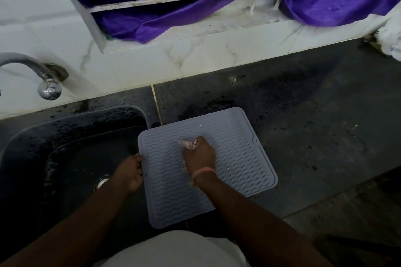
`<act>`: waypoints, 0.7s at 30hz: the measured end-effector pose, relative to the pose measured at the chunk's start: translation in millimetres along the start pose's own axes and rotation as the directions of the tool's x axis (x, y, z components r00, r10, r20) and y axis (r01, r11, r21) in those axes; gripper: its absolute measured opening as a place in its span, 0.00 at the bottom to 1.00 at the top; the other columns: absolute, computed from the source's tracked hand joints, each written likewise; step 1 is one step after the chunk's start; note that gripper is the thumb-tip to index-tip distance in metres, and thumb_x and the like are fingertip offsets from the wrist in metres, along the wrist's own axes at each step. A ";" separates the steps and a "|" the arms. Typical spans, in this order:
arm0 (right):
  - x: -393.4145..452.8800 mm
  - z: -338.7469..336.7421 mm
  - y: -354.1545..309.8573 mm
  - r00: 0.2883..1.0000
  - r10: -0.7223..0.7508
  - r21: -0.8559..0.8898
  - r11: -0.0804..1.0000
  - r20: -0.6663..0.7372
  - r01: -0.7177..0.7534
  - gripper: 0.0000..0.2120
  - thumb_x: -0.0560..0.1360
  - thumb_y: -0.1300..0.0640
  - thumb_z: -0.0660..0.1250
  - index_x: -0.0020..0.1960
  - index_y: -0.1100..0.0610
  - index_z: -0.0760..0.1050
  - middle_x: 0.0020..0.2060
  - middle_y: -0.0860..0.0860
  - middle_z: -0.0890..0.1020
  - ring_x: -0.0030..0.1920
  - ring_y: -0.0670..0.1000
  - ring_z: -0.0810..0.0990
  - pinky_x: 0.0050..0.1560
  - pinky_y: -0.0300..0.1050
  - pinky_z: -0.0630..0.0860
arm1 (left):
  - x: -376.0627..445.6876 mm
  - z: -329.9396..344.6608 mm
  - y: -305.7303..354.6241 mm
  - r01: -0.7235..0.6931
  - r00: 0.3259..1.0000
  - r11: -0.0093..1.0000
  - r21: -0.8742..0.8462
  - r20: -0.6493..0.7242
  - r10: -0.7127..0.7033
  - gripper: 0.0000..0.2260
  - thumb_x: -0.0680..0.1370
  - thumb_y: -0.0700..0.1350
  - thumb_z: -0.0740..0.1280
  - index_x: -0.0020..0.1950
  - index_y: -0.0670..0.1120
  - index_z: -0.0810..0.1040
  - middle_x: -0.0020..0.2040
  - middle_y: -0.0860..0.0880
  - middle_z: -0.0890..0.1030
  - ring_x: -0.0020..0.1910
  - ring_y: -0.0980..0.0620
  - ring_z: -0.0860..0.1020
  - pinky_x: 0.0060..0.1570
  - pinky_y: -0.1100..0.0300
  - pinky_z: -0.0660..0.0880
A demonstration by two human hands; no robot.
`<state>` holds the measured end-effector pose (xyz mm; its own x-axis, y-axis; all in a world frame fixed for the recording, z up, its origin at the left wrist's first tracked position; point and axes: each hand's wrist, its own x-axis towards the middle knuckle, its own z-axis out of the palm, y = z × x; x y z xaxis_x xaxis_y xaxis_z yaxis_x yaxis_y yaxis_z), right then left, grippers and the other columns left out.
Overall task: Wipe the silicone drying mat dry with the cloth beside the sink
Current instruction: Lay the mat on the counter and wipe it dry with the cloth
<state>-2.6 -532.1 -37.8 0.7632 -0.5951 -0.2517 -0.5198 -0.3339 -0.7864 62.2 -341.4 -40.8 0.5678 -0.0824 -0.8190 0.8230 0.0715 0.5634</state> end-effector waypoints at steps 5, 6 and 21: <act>-13.0 20.2 -10.9 0.963 -0.048 0.104 0.994 0.266 0.021 0.08 0.70 0.56 0.73 0.44 0.57 0.77 0.41 0.48 0.82 0.42 0.46 0.80 0.45 0.40 0.78 | 4.3 0.4 -3.5 0.004 1.000 1.000 -0.007 0.006 -0.004 0.15 0.82 0.40 0.61 0.68 0.41 0.76 0.57 0.39 0.81 0.54 0.42 0.79 0.60 0.47 0.76; -10.9 16.0 -13.5 0.957 -0.031 0.149 0.989 0.287 -0.013 0.08 0.69 0.55 0.75 0.44 0.57 0.78 0.41 0.47 0.82 0.42 0.46 0.81 0.45 0.40 0.78 | 4.2 0.2 -3.0 0.012 1.000 1.000 -0.011 0.010 -0.012 0.15 0.82 0.40 0.62 0.68 0.41 0.76 0.56 0.40 0.82 0.53 0.42 0.79 0.58 0.47 0.77; 124.8 -101.8 5.0 0.971 0.104 -0.240 0.958 -0.214 -0.155 0.16 0.74 0.52 0.69 0.55 0.63 0.77 0.51 0.63 0.83 0.53 0.64 0.82 0.51 0.52 0.78 | 16.7 9.0 32.2 -0.094 0.995 0.995 -0.012 -0.041 0.093 0.11 0.81 0.41 0.65 0.62 0.40 0.80 0.58 0.41 0.83 0.51 0.46 0.81 0.45 0.53 0.76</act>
<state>50.9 -682.4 -15.7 0.6050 -0.7694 -0.2049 -0.7088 -0.4032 -0.5789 98.3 -349.4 -35.4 0.6413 -0.0347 -0.7665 0.7658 0.0913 0.6366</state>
